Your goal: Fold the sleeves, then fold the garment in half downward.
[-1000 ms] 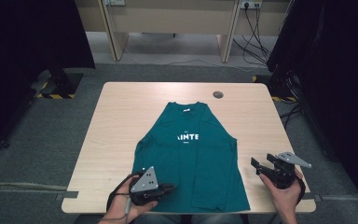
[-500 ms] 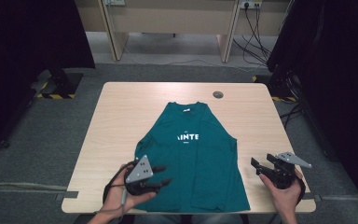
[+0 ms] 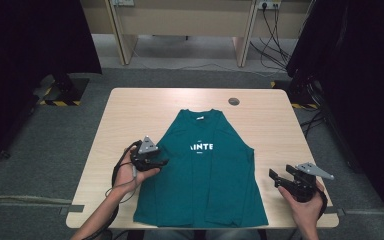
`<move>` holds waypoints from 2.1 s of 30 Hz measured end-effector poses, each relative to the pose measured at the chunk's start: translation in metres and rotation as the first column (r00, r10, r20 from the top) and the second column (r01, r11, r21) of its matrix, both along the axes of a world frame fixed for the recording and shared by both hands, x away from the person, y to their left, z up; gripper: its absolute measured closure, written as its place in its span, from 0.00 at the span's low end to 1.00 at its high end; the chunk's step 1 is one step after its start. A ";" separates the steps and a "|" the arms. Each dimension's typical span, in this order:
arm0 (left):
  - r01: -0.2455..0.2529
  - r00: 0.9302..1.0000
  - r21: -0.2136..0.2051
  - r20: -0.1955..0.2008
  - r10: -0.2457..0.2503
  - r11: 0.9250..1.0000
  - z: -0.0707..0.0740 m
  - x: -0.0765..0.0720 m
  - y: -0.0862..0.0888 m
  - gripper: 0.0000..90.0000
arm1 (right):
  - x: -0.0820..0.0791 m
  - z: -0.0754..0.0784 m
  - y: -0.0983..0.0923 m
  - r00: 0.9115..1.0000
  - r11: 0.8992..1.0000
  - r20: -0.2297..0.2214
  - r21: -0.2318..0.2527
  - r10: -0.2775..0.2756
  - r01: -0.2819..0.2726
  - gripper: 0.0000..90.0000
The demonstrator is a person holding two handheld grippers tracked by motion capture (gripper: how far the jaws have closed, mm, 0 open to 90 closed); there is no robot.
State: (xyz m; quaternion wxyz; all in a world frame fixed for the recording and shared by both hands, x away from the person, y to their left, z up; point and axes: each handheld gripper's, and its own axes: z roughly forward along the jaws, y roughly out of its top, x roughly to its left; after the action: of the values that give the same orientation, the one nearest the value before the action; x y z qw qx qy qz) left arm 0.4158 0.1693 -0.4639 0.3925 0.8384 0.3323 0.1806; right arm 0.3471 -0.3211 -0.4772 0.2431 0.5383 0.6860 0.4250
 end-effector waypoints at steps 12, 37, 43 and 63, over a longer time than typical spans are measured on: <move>-0.034 0.998 0.017 -0.052 0.035 0.999 -0.014 0.012 0.003 0.56 | 0.000 0.000 0.000 1.000 1.000 -0.004 0.001 0.002 -0.002 0.30; -0.092 0.996 -0.189 -0.001 0.094 0.978 0.004 0.013 0.014 0.25 | 0.017 0.011 0.013 0.998 0.998 -0.035 -0.009 0.057 -0.057 0.18; -0.102 0.994 -0.224 0.006 0.106 0.969 0.011 0.015 0.017 0.23 | 0.029 0.018 0.017 0.997 0.997 -0.036 -0.019 0.075 -0.076 0.16; -0.112 0.992 -0.232 0.027 0.121 0.966 0.024 0.025 0.018 0.24 | 0.042 0.042 0.024 0.995 0.994 -0.004 -0.047 0.095 -0.095 0.17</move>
State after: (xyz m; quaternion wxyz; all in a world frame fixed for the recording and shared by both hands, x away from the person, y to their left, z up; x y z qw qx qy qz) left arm 0.4405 0.1872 -0.4404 0.4825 0.7624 0.3915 0.1807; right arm 0.3893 -0.2967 -0.4353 0.2347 0.4996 0.7207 0.4193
